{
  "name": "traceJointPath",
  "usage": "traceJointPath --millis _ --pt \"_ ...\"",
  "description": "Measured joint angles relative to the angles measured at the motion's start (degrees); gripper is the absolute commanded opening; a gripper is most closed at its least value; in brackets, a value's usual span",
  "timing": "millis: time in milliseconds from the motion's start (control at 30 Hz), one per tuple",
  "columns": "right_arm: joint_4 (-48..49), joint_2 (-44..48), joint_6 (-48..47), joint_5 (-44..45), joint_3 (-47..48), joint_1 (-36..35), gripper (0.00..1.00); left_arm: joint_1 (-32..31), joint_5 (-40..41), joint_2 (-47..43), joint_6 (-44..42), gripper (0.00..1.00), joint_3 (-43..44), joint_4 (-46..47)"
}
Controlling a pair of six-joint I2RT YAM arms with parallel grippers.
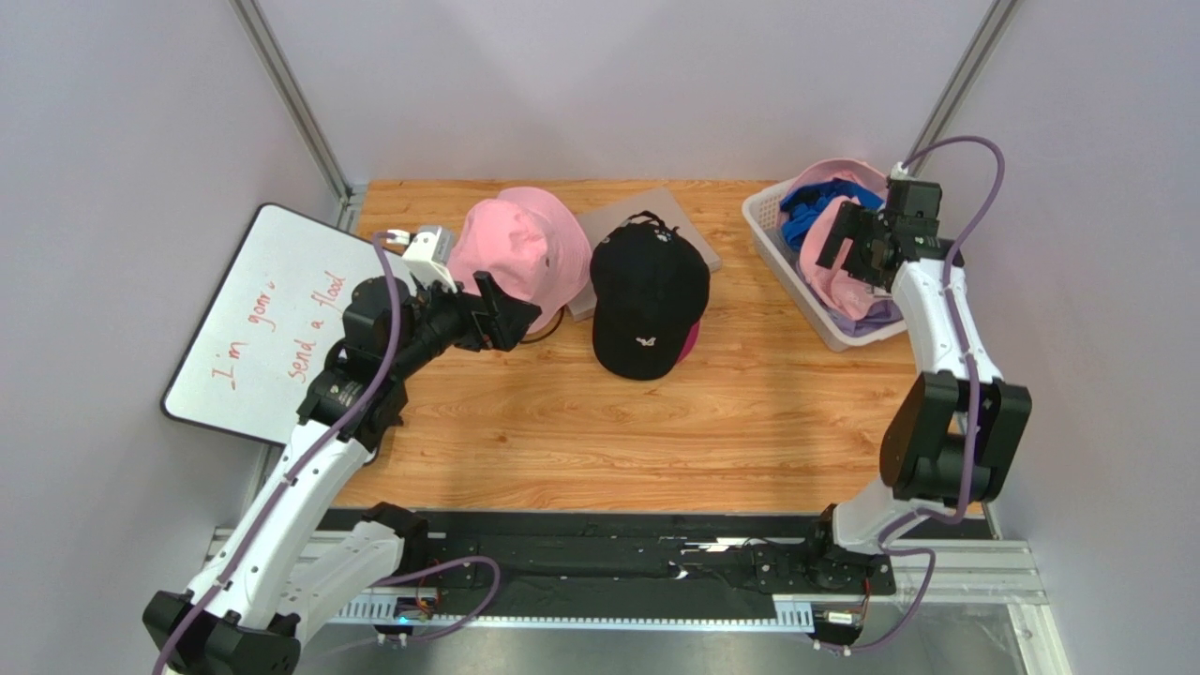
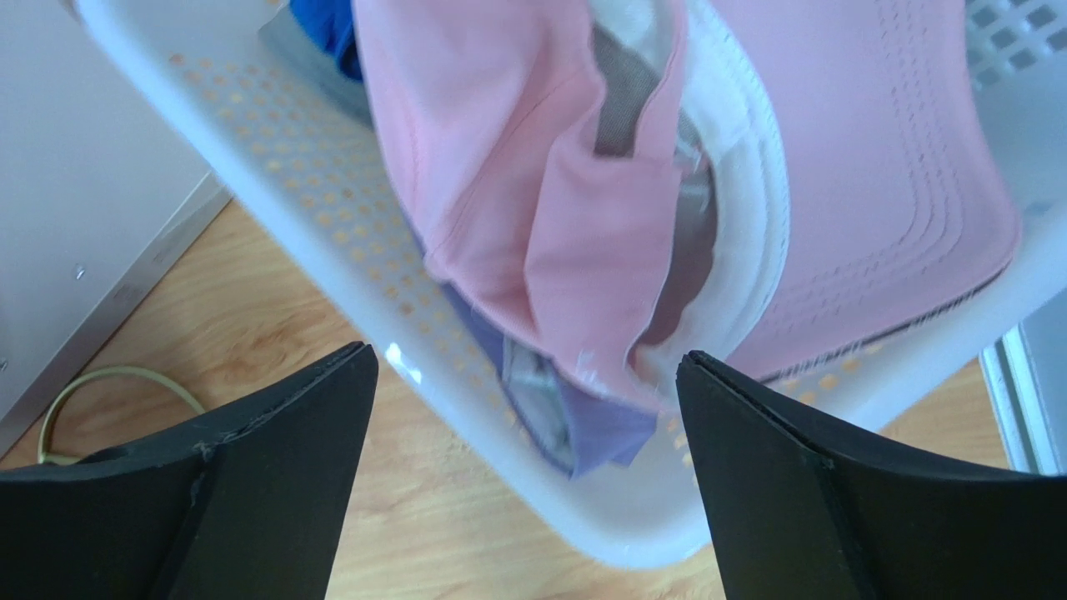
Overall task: Stack the hats
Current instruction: Pick up the hat from the bin.
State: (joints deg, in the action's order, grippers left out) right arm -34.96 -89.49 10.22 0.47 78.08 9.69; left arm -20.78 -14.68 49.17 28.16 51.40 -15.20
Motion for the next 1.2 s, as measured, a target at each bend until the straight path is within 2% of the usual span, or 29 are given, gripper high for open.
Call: traceJointPath --millis 200,433,500,633,667,733,967,1200 --pt "0.57 -9.75 -1.07 0.07 7.23 2.08 0.89 0.28 0.11 -0.26 -0.48 1.00 0.00 -1.84" --pt "0.57 -12.31 -0.59 -4.15 4.42 2.01 0.78 0.31 -0.44 -0.13 -0.59 1.00 0.02 -2.73" --pt "1.22 -12.07 -0.52 -5.73 2.58 1.88 0.63 0.31 -0.59 -0.13 -0.61 1.00 0.13 -3.21" --pt "1.66 -10.29 0.00 -7.67 -0.76 1.57 0.07 0.31 -0.98 -0.15 -0.70 1.00 0.76 -4.13" --pt "1.49 -9.53 0.31 -7.69 -1.07 1.46 0.03 0.31 -1.07 -0.15 -0.83 1.00 0.94 -4.35" --pt "1.25 -7.74 0.76 -7.45 -1.11 1.27 0.00 0.31 -1.27 -0.22 -1.07 1.00 1.29 -4.94" --pt "-3.34 0.24 0.81 -4.37 3.04 1.05 0.00 0.31 -1.75 -0.35 -1.97 1.00 2.73 -6.69" --pt "-8.09 9.64 -0.52 -6.49 16.92 0.98 0.00 0.35 -4.98 0.11 -5.01 1.00 8.66 -10.43"
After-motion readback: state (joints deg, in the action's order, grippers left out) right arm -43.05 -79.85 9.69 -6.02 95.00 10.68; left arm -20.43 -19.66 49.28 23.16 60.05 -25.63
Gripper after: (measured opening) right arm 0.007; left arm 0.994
